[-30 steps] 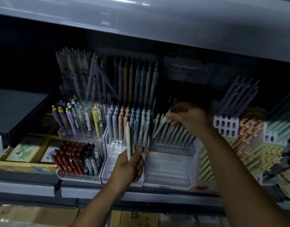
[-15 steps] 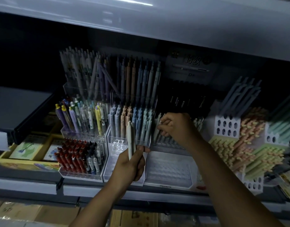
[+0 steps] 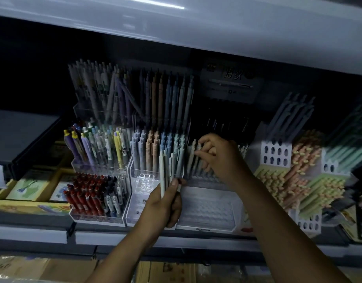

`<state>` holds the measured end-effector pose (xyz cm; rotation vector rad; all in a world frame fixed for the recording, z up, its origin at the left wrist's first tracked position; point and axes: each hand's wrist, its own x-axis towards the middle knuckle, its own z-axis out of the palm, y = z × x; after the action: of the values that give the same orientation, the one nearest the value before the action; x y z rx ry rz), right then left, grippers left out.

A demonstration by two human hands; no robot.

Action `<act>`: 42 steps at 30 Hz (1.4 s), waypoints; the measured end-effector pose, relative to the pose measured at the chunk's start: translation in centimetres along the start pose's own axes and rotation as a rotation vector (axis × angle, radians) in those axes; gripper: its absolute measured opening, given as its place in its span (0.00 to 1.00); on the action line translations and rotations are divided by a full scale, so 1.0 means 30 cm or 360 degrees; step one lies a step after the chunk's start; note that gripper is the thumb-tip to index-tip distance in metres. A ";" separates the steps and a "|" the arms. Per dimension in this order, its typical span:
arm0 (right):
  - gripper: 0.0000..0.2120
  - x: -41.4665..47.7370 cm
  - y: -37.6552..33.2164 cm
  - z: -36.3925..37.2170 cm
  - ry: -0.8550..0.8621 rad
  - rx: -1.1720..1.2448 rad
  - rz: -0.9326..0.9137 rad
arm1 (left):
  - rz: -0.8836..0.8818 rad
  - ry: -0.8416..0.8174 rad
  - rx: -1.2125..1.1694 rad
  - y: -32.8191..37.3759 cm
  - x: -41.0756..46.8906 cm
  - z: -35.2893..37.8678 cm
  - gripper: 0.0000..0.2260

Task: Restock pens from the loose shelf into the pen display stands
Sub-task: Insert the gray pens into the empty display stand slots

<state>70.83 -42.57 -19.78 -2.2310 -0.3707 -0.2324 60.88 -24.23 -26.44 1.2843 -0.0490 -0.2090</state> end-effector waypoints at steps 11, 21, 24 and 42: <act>0.04 -0.059 -0.099 0.012 -0.0253 0.0563 0.0118 | 0.0009 -0.0042 0.0091 -0.008 0.004 0.025 0.17; 0.03 -0.023 -0.055 -0.077 0.0091 0.0957 0.0305 | -0.0069 0.0107 -0.0039 -0.013 0.010 0.025 0.14; 0.03 -0.018 -0.035 -0.087 0.0241 0.0966 0.0286 | -0.0069 0.0165 -0.0036 -0.013 0.013 0.018 0.13; 0.05 -0.009 0.073 -0.008 0.0238 0.0131 0.0018 | -0.0444 -0.0095 -0.0406 -0.001 0.016 0.003 0.17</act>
<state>71.33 -44.13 -21.30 -2.1190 -0.2816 -0.3690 61.32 -24.40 -26.49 1.0271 0.1041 -0.4781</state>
